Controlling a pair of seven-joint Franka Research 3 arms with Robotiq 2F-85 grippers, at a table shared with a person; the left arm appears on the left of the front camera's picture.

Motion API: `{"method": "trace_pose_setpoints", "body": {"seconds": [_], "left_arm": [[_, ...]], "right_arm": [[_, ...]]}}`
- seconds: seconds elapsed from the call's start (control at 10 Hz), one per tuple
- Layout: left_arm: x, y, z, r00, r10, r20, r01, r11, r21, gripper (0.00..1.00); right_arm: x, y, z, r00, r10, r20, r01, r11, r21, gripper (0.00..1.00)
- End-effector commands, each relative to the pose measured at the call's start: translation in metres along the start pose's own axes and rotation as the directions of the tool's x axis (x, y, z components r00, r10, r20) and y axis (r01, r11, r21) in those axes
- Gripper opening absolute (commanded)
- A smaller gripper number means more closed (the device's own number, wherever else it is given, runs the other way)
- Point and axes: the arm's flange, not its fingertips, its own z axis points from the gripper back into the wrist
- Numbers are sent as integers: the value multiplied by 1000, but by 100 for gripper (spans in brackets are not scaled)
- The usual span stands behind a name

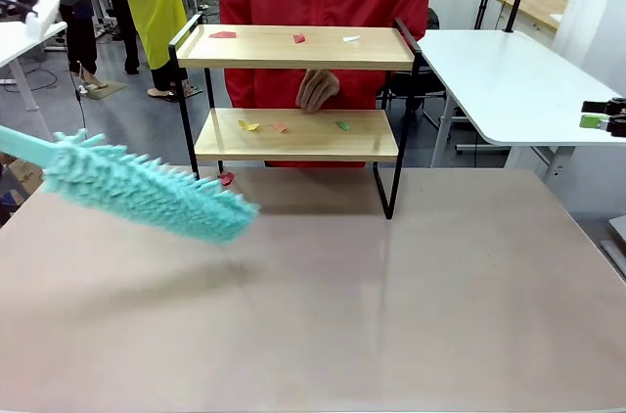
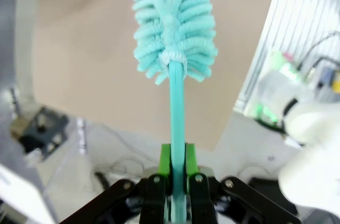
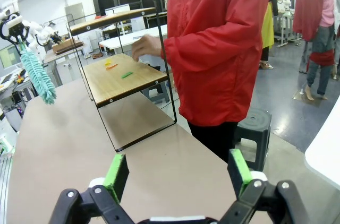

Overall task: Clean the shelf.
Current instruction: Clean the specific section of the Shelf indicated by the human with the Duster.

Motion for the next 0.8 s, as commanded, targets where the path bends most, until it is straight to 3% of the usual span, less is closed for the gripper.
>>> {"method": "trace_pose_setpoints", "body": {"seconds": [0.0, 0.1, 0.3, 0.7], "left_arm": [[22, -9, -10, 982, -12, 188, 17, 1000, -25, 13], [40, -12, -8, 962, 49, 270, -31, 997, -68, 13], [76, -28, 5, 916, 201, 348, -173, 979, -111, 13], [148, -57, 22, 812, 469, 346, -400, 880, -255, 13]], "right_arm": [[3, 2, -1, 1000, 4, 3, -4, 1000, 1, 100], [3, 2, -1, 1000, 4, 3, -4, 1000, 1, 100], [3, 2, -1, 1000, 4, 3, -4, 1000, 1, 100], [3, 2, -1, 1000, 4, 3, -4, 1000, 1, 100]]}}
